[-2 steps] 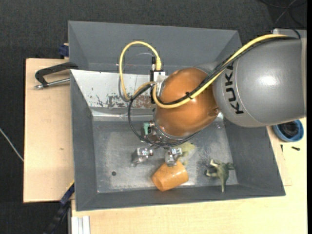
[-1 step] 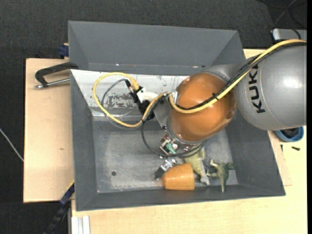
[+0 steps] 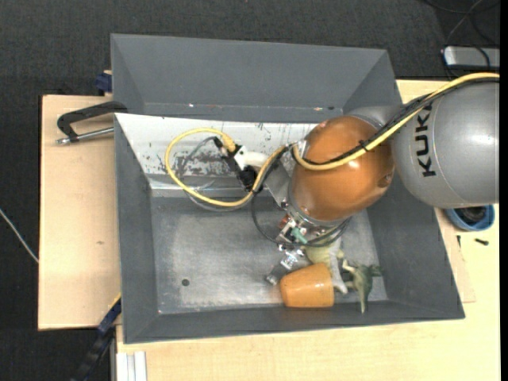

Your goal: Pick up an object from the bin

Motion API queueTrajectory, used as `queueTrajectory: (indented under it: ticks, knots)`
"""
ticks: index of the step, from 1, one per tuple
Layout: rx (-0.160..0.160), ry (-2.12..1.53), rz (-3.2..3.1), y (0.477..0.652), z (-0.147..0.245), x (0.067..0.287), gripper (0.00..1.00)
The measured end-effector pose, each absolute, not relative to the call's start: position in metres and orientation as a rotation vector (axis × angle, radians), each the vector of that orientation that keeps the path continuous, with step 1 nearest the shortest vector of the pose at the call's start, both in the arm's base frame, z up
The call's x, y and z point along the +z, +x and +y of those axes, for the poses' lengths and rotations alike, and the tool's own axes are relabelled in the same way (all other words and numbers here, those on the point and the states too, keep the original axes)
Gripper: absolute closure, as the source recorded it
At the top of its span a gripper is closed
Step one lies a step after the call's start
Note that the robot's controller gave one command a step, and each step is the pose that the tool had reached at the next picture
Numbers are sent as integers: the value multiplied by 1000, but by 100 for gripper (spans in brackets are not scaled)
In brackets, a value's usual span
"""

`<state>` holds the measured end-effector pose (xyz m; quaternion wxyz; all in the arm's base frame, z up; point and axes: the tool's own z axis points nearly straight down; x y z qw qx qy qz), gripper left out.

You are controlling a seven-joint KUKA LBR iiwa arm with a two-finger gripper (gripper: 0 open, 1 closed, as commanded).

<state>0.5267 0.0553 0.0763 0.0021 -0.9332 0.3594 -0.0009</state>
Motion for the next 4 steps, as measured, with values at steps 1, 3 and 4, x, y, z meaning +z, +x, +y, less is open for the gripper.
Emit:
queueTrajectory:
  ticks: [1, 3, 4]
  knots:
    - [-2, -3027, 825, 590, 58, 77, 0]
    - [-1, -2974, 1005, 601, 12, 121, 0]
    - [3, -2801, 1421, 595, -33, 84, 0]
